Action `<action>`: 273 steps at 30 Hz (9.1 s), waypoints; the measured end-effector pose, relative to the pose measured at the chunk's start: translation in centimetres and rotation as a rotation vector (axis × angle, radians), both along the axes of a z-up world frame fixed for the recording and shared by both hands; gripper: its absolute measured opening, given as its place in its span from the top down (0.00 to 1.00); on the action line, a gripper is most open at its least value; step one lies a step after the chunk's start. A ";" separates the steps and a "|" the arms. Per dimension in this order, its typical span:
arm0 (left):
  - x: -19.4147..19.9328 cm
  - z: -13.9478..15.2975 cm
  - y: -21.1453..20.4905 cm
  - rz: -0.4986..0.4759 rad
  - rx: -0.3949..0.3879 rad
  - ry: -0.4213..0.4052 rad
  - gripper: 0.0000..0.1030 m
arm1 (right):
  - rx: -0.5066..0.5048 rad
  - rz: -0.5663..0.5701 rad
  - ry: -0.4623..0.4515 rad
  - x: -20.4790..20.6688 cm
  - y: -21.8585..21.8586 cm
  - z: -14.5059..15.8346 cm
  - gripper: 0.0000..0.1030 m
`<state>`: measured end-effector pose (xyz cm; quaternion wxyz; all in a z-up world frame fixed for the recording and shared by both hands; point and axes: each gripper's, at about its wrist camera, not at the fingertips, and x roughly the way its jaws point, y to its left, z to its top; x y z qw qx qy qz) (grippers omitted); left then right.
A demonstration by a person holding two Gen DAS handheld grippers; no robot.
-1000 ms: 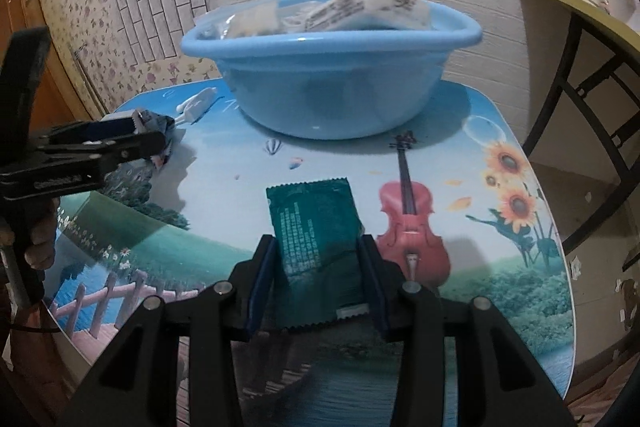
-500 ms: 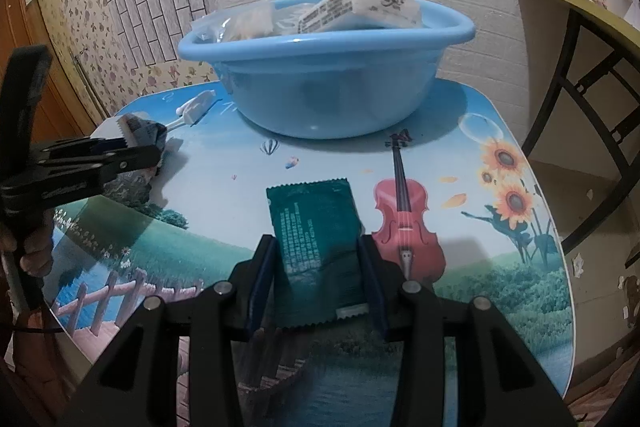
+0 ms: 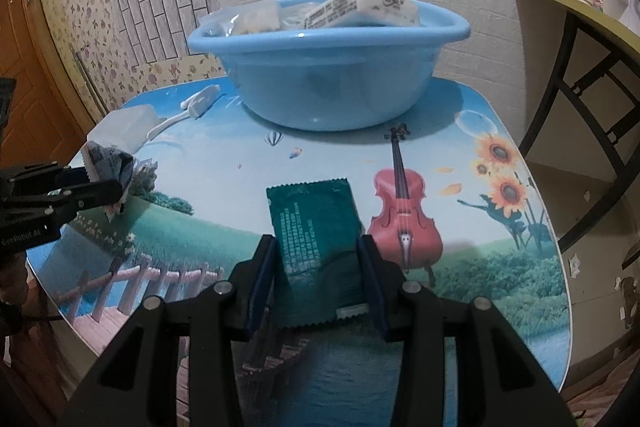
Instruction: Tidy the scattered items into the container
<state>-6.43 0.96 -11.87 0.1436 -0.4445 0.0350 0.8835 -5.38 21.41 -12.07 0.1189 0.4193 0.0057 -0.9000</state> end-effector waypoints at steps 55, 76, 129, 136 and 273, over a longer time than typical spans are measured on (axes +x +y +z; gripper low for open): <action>-0.9 -1.8 0.6 0.090 -0.041 0.014 0.00 | 0.055 0.003 0.076 0.2 -0.8 -0.6 0.15; -0.1 -1.3 0.0 0.122 -0.022 0.081 0.33 | 0.048 0.033 0.099 0.5 -1.1 -0.4 0.51; -10.8 9.3 8.9 -0.048 0.109 0.152 0.66 | -0.157 0.040 0.280 -9.9 1.6 10.3 0.60; -11.1 9.4 8.9 -0.026 0.136 0.143 0.46 | -0.171 0.024 0.218 -11.8 2.4 9.2 0.52; -12.1 -1.3 -14.6 0.482 0.242 -0.200 0.02 | -0.128 -0.182 -0.158 -15.5 -17.2 0.7 0.70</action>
